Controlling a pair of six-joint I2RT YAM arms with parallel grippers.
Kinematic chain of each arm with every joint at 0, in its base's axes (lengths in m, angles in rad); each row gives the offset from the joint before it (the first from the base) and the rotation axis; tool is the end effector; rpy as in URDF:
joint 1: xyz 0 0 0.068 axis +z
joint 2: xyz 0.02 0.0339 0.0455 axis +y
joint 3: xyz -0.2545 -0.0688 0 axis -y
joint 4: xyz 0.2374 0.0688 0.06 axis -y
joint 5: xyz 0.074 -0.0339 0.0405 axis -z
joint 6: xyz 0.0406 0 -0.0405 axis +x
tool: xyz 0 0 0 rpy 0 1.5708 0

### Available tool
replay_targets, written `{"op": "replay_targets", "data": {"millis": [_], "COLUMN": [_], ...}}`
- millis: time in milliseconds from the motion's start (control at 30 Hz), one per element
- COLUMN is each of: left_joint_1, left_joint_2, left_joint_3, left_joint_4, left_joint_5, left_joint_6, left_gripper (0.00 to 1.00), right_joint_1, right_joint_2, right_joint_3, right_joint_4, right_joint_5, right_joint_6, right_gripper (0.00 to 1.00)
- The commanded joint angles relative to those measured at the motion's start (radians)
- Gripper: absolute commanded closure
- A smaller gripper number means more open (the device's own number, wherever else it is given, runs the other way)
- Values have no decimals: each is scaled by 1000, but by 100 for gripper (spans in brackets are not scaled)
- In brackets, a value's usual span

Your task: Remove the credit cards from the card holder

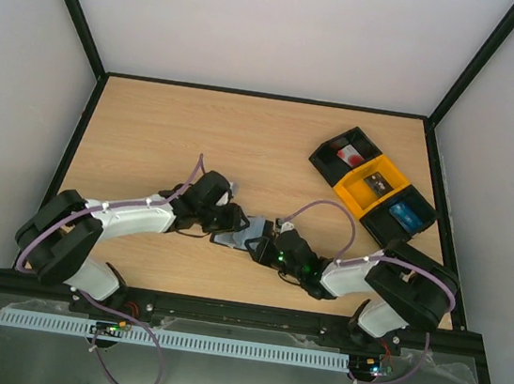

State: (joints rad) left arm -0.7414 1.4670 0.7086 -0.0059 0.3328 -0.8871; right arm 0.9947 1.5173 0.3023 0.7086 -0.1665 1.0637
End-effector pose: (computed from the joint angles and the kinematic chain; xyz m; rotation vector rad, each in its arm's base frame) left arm 0.2037 -0.2045 0.1691 -0.0034 2.6057 -1.1060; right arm 0.1279 0.2092 0.1107 -0.0351 2.4040 1.3150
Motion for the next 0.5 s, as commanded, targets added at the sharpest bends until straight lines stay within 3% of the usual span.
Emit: {"op": "replay_targets", "data": {"millis": [0,467], "left_joint_1": [0,7], "left_joint_2": [-30,-36], "left_joint_3": [23,45], "left_joint_4": [-82,-117], "left_joint_5": [-59,-47], "left_joint_6": [34,13], "left_gripper": [61,78], "right_joint_1": [-3,-3], "right_joint_2": [-32,-346], "right_joint_3": [-22,-13], "right_joint_4": [-25,-343], "right_joint_5": [69,155], "right_joint_6": [-15,-132], "right_gripper": [71,59]}}
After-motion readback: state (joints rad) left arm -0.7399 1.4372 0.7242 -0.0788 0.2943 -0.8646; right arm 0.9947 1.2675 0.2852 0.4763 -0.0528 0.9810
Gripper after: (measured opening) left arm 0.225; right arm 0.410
